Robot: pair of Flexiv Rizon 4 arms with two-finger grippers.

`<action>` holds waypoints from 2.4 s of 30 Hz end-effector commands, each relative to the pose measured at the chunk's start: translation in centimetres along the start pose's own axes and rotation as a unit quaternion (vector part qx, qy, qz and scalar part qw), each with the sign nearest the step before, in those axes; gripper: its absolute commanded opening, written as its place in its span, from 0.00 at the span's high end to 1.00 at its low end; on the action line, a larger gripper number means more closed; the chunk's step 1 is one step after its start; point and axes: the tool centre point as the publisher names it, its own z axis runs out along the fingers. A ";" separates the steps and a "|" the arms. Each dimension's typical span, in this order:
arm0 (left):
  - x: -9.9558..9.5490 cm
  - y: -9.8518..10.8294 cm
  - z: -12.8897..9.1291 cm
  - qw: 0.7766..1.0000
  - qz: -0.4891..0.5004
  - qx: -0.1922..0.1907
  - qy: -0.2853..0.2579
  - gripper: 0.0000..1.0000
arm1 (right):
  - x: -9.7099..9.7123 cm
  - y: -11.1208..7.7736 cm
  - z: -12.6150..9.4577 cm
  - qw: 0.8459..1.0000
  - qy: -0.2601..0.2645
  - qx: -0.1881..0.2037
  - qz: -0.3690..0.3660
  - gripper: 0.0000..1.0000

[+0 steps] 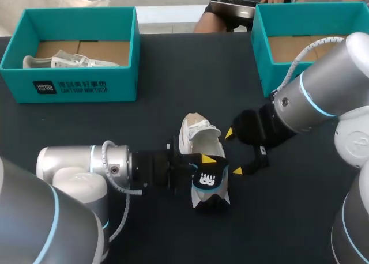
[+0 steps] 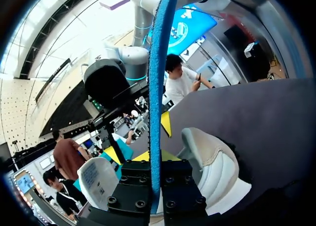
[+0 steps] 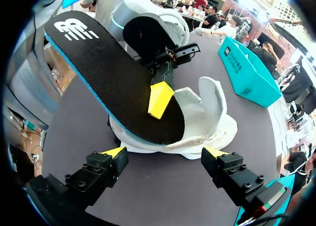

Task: Take the shoe out of the shoebox, open the shoe tongue, remove and reinsert the insole, then place the shoe into the shoebox

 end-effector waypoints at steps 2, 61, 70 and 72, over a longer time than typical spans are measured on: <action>0.1 1.7 0.7 1.000 0.000 -0.010 0.006 1.00 | 0.1 0.0 0.0 1.000 -0.001 0.000 0.000 0.00; 0.5 0.8 -0.5 1.000 0.017 -0.024 0.002 1.00 | 0.1 0.0 0.0 1.000 -0.001 0.000 0.000 0.00; -0.1 3.1 -0.4 0.999 0.018 -0.046 -0.009 1.00 | 0.1 0.0 0.0 1.000 -0.001 0.000 0.000 0.00; -0.1 3.0 -0.7 0.999 0.016 -0.047 -0.010 1.00 | 0.1 0.0 0.0 1.000 -0.001 0.000 0.000 0.00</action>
